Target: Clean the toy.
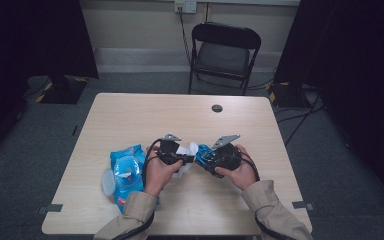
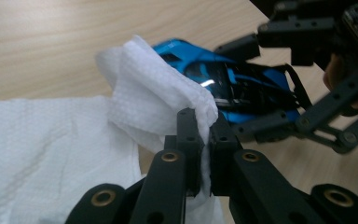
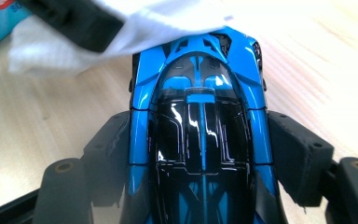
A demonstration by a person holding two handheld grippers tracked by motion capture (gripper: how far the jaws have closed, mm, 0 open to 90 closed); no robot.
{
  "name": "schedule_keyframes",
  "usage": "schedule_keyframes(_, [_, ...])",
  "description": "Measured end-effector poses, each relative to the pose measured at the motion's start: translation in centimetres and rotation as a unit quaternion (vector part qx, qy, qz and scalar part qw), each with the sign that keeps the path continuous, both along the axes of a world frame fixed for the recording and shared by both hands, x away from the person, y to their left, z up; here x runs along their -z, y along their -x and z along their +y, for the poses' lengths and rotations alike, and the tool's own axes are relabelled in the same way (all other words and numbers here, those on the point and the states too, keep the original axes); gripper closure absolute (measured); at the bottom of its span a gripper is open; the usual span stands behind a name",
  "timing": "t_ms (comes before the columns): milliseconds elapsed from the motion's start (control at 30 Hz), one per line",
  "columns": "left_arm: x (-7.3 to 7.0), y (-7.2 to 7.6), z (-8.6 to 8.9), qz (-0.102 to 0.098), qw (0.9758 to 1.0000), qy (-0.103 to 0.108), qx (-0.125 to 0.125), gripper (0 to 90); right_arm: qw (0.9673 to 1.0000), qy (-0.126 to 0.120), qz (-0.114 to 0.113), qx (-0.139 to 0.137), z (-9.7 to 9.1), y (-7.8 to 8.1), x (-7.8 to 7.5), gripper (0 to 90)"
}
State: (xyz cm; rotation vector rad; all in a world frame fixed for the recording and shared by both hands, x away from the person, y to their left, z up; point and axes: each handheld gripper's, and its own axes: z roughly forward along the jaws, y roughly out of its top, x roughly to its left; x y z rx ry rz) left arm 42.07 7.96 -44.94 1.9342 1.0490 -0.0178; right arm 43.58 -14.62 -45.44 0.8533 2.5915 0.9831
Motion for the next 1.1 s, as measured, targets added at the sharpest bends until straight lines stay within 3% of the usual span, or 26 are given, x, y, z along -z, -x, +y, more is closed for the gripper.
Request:
schedule_keyframes(167, [0.1, 0.4, -0.2, 0.008, 0.9999, 0.007, 0.013, 86.1, 1.0, -0.006, -0.001, 0.007, -0.1, -0.3, -0.1, 28.4])
schedule_keyframes(300, [-0.9, 0.0, 0.9, -0.021, 0.9991, 0.015, -0.035, 86.0, 0.9999, -0.011, -0.002, 0.004, -0.4, -0.1, -0.3, 28.4])
schedule_keyframes(400, [-2.1, -0.6, 1.6, -0.048, 0.9956, 0.022, -0.077, 85.8, 0.9998, -0.016, -0.004, -0.004, -0.4, 0.2, -0.4, 28.4])
schedule_keyframes(467, [-2.7, -1.0, 1.6, -0.059, 0.9941, 0.024, -0.087, 85.7, 0.9998, -0.015, -0.007, -0.011, -0.1, 0.6, -0.4, 28.4])
schedule_keyframes(567, [-3.0, -1.5, 0.9, -0.056, 0.9952, 0.015, -0.079, 85.4, 0.9995, -0.013, -0.01, -0.028, 0.8, 1.1, -0.6, 28.4])
schedule_keyframes(767, [-2.0, -1.8, -0.7, -0.035, 0.9979, 0.011, -0.054, 85.2, 0.9992, -0.016, -0.015, -0.034, 1.3, 1.3, -0.8, 28.4])
schedule_keyframes(1100, [-1.7, -1.6, -0.9, -0.025, 0.9987, 0.01, -0.043, 85.0, 0.9994, -0.016, -0.018, -0.026, 0.9, 1.3, -0.7, 28.4])
